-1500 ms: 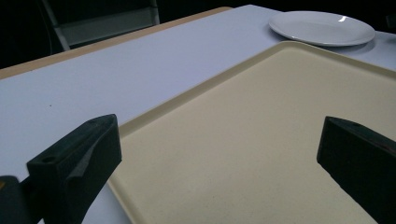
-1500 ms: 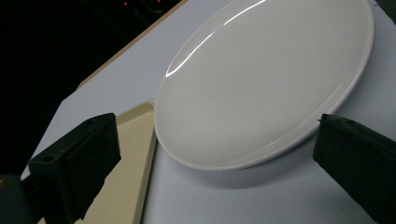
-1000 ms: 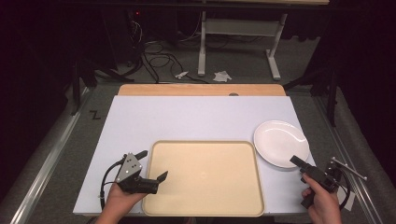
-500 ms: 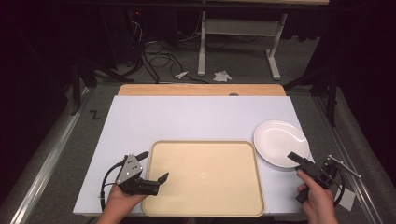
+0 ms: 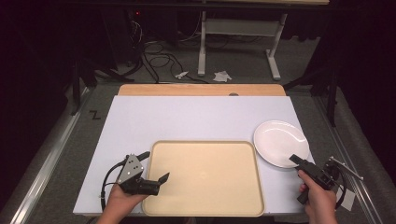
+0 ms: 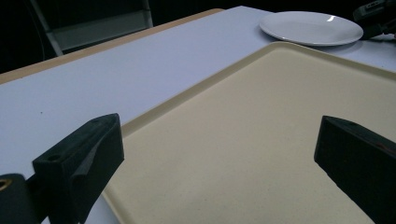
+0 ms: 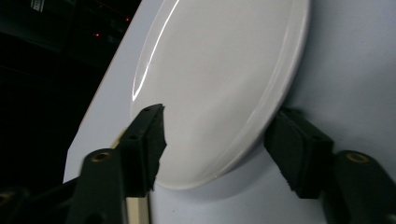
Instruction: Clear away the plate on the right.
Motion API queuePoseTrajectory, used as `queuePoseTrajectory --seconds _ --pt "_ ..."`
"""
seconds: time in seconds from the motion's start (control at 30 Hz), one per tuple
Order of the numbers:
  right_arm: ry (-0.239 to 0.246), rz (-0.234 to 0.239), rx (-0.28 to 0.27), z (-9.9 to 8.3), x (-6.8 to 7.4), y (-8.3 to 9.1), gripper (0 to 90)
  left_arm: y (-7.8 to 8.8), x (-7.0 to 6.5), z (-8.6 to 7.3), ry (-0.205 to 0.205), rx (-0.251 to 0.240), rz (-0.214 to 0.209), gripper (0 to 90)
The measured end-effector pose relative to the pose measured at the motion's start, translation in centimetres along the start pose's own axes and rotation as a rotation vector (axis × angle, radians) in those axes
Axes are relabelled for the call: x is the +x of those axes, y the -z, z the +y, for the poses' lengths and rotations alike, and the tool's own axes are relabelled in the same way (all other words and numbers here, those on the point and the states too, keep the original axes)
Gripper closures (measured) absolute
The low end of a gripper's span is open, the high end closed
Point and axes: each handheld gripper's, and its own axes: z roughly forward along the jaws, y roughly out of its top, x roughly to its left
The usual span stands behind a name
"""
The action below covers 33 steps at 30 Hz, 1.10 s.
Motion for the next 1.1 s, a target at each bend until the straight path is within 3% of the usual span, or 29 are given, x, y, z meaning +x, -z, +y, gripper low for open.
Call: queuePoseTrajectory --seconds 0.13,0.27,0.47,0.77,1.1 --pt "-0.005 0.013 0.003 0.0 -0.6 0.2 54.3 0.0 0.0 0.0 -0.001 0.004 -0.003 2.7" --pt "-0.033 -0.011 0.011 0.3 -0.8 0.2 63.8 0.0 -0.1 0.0 -0.002 0.005 -0.010 3.4" --pt "-0.057 -0.041 0.008 0.6 -0.7 0.0 67.9 -0.2 -0.2 -0.1 -0.003 0.011 -0.020 4.4" --pt "-0.142 -0.024 -0.022 0.8 -1.4 -0.1 74.9 -0.4 -0.4 -0.2 -0.012 0.022 -0.035 6.7" --pt "-0.164 -0.016 -0.022 0.9 -1.8 -0.2 83.6 -0.4 -0.5 -0.3 -0.015 0.024 -0.042 7.8"
